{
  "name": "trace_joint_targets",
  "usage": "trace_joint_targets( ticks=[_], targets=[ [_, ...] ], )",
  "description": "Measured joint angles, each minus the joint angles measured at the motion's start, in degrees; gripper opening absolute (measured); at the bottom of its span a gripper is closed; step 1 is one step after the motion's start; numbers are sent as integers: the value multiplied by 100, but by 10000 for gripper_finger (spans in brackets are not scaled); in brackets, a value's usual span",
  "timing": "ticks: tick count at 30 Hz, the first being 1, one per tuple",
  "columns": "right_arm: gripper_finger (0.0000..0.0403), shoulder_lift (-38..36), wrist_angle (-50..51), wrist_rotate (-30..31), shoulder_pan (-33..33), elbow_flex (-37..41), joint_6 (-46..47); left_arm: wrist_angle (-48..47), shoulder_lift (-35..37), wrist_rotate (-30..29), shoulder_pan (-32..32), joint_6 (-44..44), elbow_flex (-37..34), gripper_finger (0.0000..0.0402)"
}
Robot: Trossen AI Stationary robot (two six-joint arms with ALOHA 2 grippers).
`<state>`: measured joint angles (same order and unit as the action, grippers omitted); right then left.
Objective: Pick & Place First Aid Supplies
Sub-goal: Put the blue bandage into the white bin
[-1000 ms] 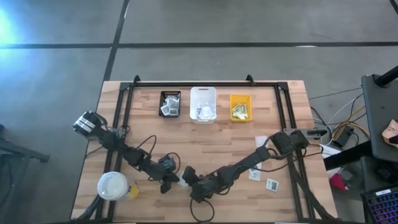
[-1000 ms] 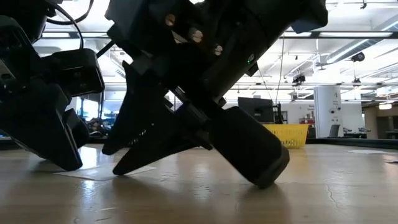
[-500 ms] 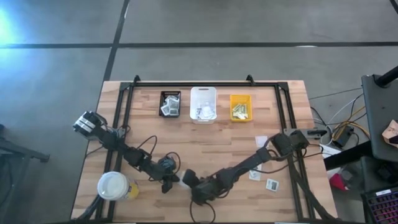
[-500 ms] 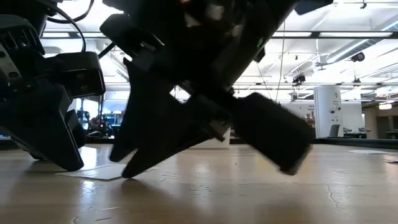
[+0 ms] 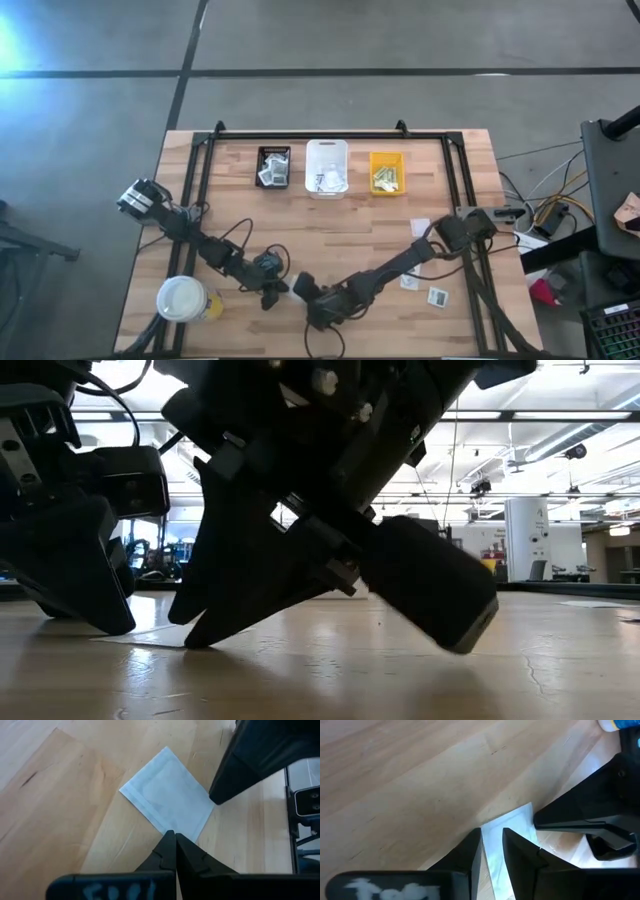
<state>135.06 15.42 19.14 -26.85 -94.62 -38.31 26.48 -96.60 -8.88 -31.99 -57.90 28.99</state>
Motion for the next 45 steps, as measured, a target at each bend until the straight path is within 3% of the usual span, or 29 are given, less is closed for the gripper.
trace_joint_targets(
  ticks=[13,21,30,45],
  targets=[
    [63,67,-100,625,-31,-13,-144,-243,-4,188,4,-525,-2,0],
    [63,71,141,641,-77,-290,-102,-277,-118,259,7,-624,44,0],
    [61,124,86,673,-3,-237,315,-313,-744,433,9,-669,323,0],
    [61,121,640,878,-61,-603,1324,-558,-647,529,22,-742,317,0]
  ],
)
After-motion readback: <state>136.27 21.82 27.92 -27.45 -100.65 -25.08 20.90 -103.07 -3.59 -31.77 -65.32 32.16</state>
